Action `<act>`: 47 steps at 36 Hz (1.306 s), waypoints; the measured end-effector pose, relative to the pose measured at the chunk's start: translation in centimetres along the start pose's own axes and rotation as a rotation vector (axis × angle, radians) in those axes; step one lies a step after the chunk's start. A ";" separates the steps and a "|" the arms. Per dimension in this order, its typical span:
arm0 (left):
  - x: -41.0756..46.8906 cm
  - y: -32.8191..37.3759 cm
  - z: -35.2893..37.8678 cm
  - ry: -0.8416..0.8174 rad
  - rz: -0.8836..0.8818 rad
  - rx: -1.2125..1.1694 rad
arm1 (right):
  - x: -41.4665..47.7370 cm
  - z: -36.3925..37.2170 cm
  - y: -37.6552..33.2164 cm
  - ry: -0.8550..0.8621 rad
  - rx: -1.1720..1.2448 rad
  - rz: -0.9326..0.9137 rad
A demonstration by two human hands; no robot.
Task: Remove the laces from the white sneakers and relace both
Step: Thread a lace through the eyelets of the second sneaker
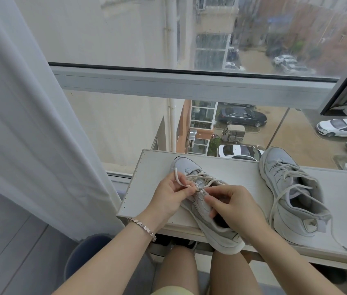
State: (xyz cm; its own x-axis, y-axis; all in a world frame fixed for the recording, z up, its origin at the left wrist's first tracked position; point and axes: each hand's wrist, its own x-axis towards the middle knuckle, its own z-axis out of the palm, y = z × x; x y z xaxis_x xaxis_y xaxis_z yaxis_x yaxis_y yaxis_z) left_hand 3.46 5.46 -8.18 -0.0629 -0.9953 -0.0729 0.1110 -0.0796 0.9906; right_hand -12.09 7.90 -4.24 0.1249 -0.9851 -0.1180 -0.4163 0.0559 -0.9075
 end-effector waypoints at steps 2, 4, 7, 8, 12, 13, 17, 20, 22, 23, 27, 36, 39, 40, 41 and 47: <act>0.0 -0.2 -0.2 -0.022 -0.001 -0.009 | 0.1 0.0 0.1 -0.011 -0.006 0.007; 0.0 -0.3 -0.3 -0.031 0.003 -0.001 | 0.3 -0.1 0.3 -0.018 -0.009 0.012; 0.1 -0.3 -0.2 -0.020 0.013 0.056 | 0.5 -0.2 0.4 -0.019 -0.033 0.000; 0.2 -0.2 -0.2 -0.015 0.020 0.093 | 0.6 -0.2 0.4 -0.018 -0.050 -0.008; 0.0 0.3 0.1 0.049 0.080 0.291 | 0.8 -0.3 0.7 -0.019 -0.071 -0.019; -0.1 0.4 0.1 0.081 0.102 0.350 | 0.8 -0.3 0.8 -0.022 -0.070 -0.018; -0.6 0.5 0.4 0.124 0.218 0.534 | 0.7 -0.3 0.9 -0.027 -0.041 -0.026; -0.8 0.5 0.5 0.147 0.282 0.643 | 0.6 -0.3 0.9 -0.027 -0.039 -0.033; -0.9 0.7 0.6 0.136 0.312 0.675 | 0.6 -0.3 0.9 -0.027 -0.043 -0.035; -1.0 0.9 0.6 0.118 0.333 0.699 | 0.6 -0.3 0.9 -0.026 -0.045 -0.034; -1.1 1.3 0.6 0.039 0.449 0.864 | 0.4 -0.3 0.8 -0.021 -0.054 -0.043; -1.3 0.8 0.6 0.049 0.532 0.874 | 0.2 -0.2 0.5 -0.019 -0.012 -0.054; -1.3 0.2 0.8 0.135 0.505 0.781 | 0.3 -0.2 0.6 -0.025 0.008 -0.065; -1.4 0.0 0.8 0.165 0.484 0.743 | 0.3 -0.2 0.6 -0.027 0.028 -0.066; -1.4 -0.1 1.0 0.192 0.460 0.706 | 0.3 -0.2 0.7 -0.030 0.061 -0.063; -1.5 -0.2 2.0 0.322 0.408 0.660 | 0.3 -0.5 0.8 -0.089 0.200 -0.052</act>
State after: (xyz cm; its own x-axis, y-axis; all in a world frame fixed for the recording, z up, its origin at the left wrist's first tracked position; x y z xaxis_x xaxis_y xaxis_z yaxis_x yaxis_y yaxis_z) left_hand 1.56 7.09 -8.06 0.1539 -0.9138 0.3758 -0.5458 0.2384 0.8033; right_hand -12.87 7.54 -4.77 0.2245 -0.9698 -0.0959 -0.2216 0.0450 -0.9741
